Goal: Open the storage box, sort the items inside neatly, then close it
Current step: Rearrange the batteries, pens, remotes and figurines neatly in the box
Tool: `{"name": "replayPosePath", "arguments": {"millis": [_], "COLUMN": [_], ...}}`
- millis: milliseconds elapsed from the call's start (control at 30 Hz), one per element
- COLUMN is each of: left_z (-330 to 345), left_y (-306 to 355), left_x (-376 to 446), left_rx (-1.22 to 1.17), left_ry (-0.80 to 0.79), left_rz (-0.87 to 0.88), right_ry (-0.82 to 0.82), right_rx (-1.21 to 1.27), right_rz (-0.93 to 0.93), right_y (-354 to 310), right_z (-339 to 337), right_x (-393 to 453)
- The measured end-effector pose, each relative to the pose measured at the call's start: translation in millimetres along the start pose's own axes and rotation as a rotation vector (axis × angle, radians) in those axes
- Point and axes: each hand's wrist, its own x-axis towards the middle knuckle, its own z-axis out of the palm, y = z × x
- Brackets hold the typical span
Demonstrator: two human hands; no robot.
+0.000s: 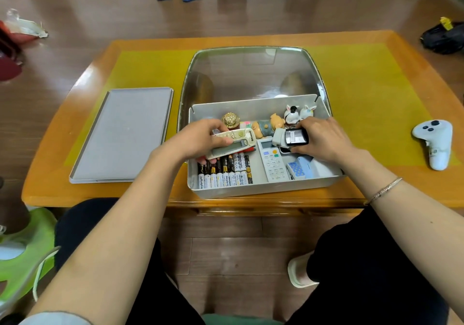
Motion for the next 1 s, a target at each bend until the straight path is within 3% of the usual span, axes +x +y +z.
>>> {"name": "replayPosePath", "arguments": {"millis": [233,400,700,1000], "left_z": [20.1,33.4,68.5,81.7], "left_y": [1.5,11.5,16.0,15.2], "left_x": [10.3,17.7,35.9,37.3], "left_rx": [-0.136,-0.265,0.063,0.106], "left_ry": [0.232,0.3,0.28,0.293], "left_rz": [-0.008,-0.002,-0.065,-0.061], "right_ry": [0.028,0.043,0.057,0.072], "right_rx": [0.003,0.028,0.04,0.04], "right_rz": [0.003,0.013,0.018,0.014], "right_y": [0.8,0.5,1.1,-0.5], "right_z": [3.7,6.8,9.2,9.0], "right_x": [-1.9,-3.0,-4.6,-5.2]}}
